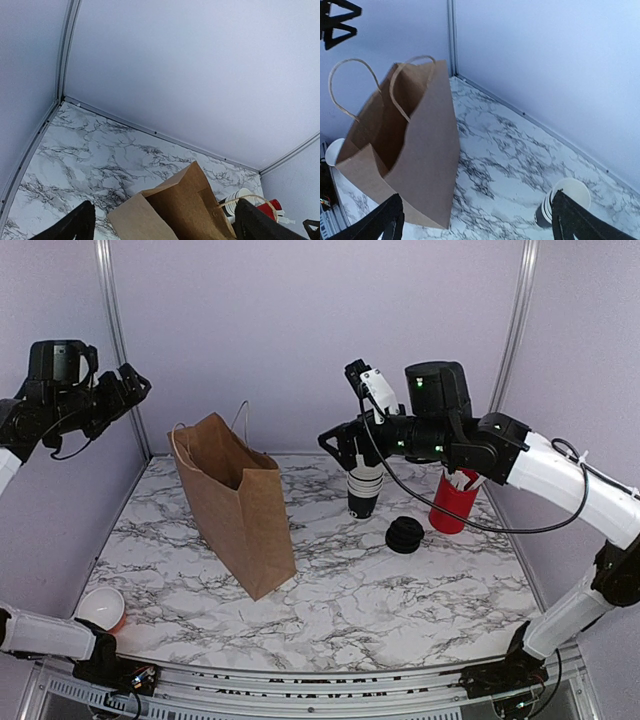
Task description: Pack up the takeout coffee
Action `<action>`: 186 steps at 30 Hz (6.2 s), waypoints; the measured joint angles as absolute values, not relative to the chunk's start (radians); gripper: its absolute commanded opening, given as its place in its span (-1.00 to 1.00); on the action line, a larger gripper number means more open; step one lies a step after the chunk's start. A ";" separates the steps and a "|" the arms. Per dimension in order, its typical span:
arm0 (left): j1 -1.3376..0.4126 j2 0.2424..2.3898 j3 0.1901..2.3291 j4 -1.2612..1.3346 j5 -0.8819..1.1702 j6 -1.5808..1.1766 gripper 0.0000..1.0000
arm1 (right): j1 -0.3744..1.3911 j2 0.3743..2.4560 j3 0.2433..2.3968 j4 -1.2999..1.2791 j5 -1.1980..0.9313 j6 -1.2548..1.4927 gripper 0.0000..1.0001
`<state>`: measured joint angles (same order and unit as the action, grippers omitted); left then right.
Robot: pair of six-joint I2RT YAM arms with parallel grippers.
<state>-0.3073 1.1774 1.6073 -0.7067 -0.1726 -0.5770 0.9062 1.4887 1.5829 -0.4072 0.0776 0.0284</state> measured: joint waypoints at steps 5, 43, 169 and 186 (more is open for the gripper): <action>-0.279 1.078 1.419 -0.633 -0.204 -0.571 0.98 | 0.797 1.404 1.414 -0.405 0.091 0.087 1.00; -0.236 1.446 0.741 -0.004 0.063 -0.928 0.98 | 0.950 1.998 1.227 -0.084 0.245 0.263 0.94; -0.204 1.068 0.926 -0.325 0.040 -0.339 0.98 | 0.635 2.079 1.967 -0.729 0.196 0.048 -1.00; -0.204 1.003 0.855 -0.328 0.046 -0.360 0.98 | 0.726 2.065 2.084 -0.783 0.413 -0.001 -1.00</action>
<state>-0.2039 1.0027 0.8551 -0.3283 0.0463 -0.3595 0.7261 2.0651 2.0842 -0.7830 0.4129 -0.0013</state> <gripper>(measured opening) 0.993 0.009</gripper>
